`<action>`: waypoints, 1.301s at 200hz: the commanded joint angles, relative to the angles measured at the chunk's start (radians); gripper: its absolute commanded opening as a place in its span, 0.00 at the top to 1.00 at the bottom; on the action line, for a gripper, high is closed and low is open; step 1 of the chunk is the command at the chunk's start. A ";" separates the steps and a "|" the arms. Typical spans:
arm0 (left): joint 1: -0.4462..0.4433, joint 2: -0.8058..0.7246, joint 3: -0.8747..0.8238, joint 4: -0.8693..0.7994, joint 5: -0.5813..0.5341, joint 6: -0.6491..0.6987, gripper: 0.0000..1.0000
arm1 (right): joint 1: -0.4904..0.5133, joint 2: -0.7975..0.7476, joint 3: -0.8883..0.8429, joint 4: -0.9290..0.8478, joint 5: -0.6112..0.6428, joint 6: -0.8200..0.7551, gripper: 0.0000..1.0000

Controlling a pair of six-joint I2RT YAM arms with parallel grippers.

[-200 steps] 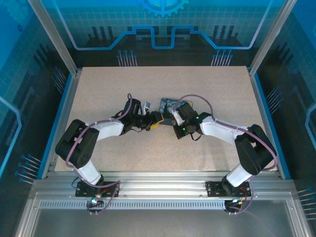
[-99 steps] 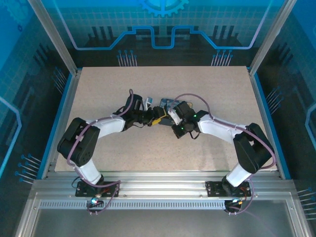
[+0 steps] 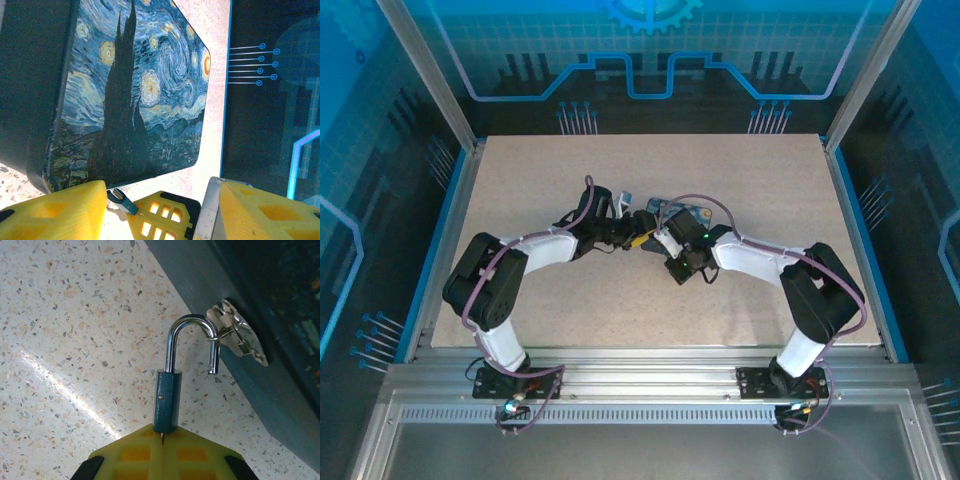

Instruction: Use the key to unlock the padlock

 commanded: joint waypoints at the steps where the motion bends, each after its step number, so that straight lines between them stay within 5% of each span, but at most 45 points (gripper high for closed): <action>1: 0.009 0.024 0.019 -0.006 -0.018 0.024 0.39 | 0.015 0.006 0.027 -0.032 0.010 -0.026 1.00; 168: 0.010 -0.203 -0.222 -0.138 0.013 0.076 0.35 | 0.016 -0.053 -0.024 0.001 0.052 -0.156 1.00; 260: 0.010 -0.207 -0.218 -0.159 0.018 0.077 0.36 | 0.028 -0.017 -0.033 0.005 0.076 -0.220 1.00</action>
